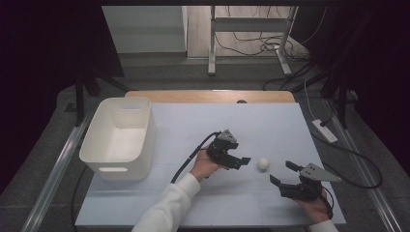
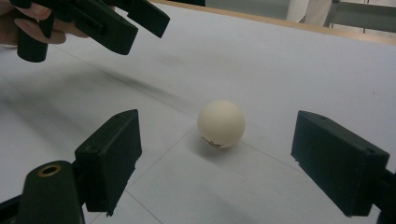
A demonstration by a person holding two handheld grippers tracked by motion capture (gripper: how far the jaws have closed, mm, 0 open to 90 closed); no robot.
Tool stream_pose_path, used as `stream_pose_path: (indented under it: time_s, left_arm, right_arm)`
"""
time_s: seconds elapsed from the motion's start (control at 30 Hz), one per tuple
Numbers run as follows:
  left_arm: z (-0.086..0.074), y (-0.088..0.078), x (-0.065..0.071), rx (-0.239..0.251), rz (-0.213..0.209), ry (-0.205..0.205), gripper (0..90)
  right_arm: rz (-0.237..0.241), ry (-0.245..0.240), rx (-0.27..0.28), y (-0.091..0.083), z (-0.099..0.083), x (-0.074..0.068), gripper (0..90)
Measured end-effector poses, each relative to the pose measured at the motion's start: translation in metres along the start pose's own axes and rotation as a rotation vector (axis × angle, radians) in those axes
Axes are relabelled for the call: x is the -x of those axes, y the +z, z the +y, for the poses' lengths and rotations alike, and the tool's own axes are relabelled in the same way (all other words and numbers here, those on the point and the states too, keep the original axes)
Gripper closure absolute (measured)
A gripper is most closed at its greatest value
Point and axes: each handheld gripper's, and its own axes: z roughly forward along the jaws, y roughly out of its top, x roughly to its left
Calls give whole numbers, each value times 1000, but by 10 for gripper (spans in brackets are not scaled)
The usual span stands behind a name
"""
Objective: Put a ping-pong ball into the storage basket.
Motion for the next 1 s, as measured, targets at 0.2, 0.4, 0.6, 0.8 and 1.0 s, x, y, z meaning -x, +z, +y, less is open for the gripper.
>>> stream_pose_path:
  time_s: [0.2,0.4,0.6,0.8,1.0]
  left_arm:
    - [1,6,3,-10,-7,4,223]
    - [2,15,6,-29,-13,15,223]
    - [3,23,7,-46,-20,19,223]
    - [3,30,5,-57,-22,4,222]
    - [3,38,5,-68,-32,4,221]
  right_arm:
    - [1,2,2,0,0,0,161]
    - [2,6,2,0,-1,1,161]
    - [4,5,3,0,-1,0,161]
    - [5,5,4,0,0,0,161]
    - [1,5,4,0,-1,0,161]
